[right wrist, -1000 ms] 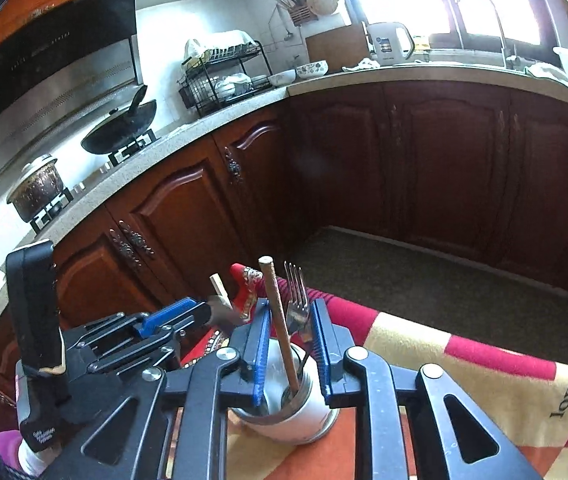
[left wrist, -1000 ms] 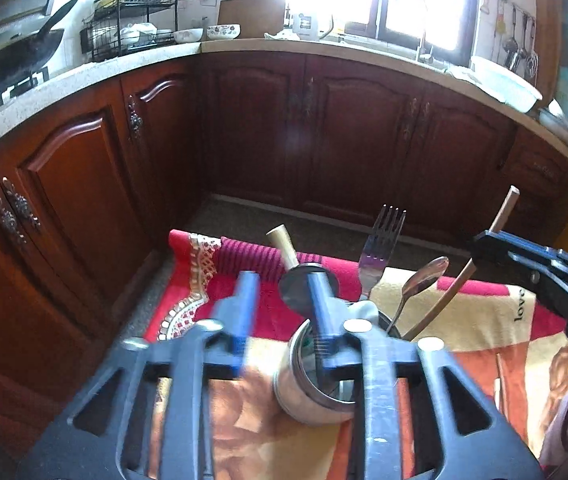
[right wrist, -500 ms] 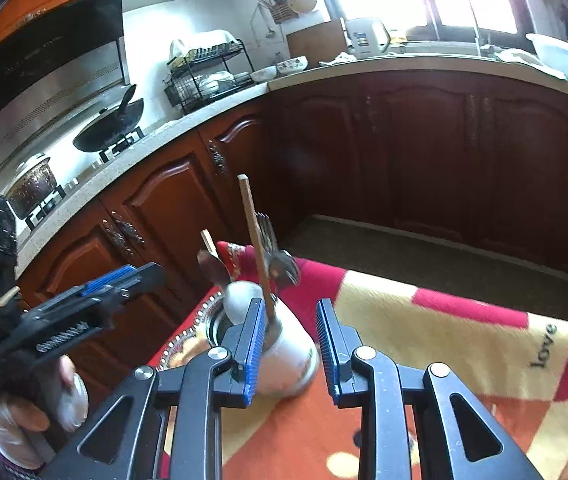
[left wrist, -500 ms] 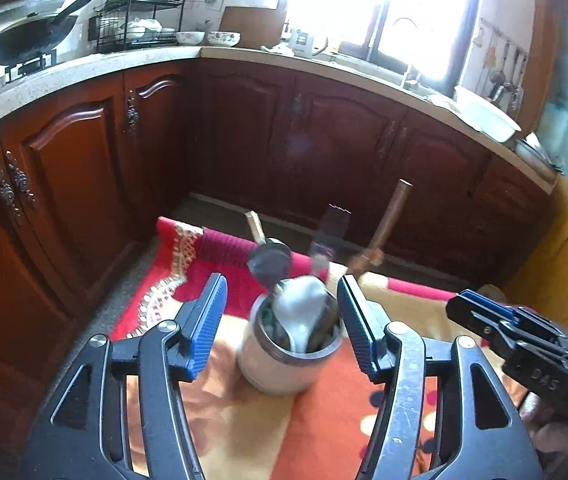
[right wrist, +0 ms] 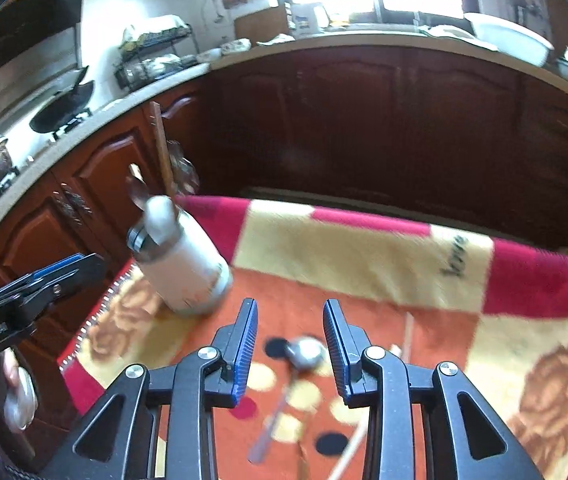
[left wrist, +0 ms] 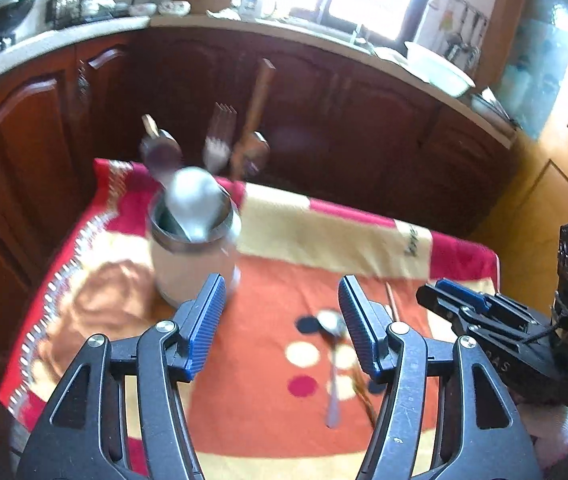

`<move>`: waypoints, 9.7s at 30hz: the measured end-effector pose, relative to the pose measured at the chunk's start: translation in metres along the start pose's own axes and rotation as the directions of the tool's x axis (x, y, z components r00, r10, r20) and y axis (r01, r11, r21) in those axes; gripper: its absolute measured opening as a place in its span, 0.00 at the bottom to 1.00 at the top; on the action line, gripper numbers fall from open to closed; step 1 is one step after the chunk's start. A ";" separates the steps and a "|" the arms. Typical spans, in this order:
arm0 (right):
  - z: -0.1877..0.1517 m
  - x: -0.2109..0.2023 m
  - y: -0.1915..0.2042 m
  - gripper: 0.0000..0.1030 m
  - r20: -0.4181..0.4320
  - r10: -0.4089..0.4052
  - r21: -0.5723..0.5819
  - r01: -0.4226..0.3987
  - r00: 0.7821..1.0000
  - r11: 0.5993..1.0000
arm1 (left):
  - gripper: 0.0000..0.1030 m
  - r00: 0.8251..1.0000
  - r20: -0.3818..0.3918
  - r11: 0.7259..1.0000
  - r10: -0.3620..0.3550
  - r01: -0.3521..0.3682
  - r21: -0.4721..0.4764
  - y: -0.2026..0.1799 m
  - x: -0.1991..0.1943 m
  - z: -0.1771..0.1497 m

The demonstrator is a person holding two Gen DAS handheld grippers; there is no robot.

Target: Organize utensils

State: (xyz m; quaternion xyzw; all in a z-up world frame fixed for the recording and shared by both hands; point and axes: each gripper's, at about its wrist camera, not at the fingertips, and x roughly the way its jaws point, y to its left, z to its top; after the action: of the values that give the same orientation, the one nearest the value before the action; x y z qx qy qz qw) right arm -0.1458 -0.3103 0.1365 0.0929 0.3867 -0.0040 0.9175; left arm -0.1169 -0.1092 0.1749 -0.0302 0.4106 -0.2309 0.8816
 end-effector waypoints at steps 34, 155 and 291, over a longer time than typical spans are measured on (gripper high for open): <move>-0.079 0.034 -0.087 0.34 -0.165 -0.043 0.150 0.068 0.985 0.986 | 0.57 0.955 -0.283 0.996 -0.089 0.079 -0.046 -0.020 0.084 -0.071; 0.072 -0.097 0.049 0.05 0.226 0.239 -0.235 -0.185 0.944 0.954 | 0.00 0.990 0.141 0.997 -0.029 0.038 -0.062 0.064 -0.046 0.055; -0.079 0.053 -0.096 0.37 -0.198 0.053 0.205 -0.012 0.979 0.979 | 0.56 0.925 -0.365 0.991 -0.108 0.128 0.031 -0.065 0.118 -0.094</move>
State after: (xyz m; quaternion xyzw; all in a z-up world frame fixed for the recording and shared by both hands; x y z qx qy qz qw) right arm -0.1726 -0.3875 0.0291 0.1921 0.4743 -0.0187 0.8590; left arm -0.1453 -0.2049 0.0452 0.0120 0.5570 -0.2963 0.7758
